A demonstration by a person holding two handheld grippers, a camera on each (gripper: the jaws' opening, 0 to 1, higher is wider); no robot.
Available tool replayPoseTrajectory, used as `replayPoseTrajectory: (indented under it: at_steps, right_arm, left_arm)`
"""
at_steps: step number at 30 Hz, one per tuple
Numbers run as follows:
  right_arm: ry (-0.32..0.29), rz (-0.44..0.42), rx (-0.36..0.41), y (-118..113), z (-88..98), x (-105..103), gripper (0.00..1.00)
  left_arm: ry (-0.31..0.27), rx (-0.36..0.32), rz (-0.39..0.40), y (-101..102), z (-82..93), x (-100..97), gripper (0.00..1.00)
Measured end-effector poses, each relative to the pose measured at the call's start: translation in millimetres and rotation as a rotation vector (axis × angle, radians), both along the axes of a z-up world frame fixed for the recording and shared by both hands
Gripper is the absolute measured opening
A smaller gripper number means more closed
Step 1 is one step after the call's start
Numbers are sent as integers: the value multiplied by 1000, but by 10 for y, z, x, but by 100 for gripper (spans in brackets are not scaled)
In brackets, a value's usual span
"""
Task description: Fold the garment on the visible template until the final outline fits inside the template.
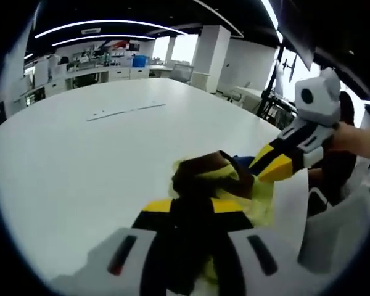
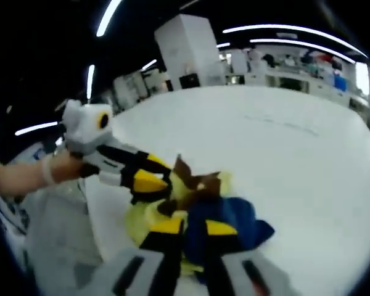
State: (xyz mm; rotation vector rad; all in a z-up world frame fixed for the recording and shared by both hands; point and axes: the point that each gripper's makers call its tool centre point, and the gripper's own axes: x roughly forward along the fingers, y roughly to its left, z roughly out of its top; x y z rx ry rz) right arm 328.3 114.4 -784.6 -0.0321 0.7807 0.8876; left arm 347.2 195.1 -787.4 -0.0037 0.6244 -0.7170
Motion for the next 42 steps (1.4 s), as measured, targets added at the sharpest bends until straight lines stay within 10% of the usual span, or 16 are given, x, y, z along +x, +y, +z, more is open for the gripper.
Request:
replayPoseTrajectory:
  at_steps: [20,42]
  right_arm:
    - [19,-51,16,-40,-22,1,0]
    - [-23,-112,71,-161,150,103,0]
  left_arm:
    - [21,-29,6,4,17,-42,0]
    - [-43,-16,4,118,178,-70,7]
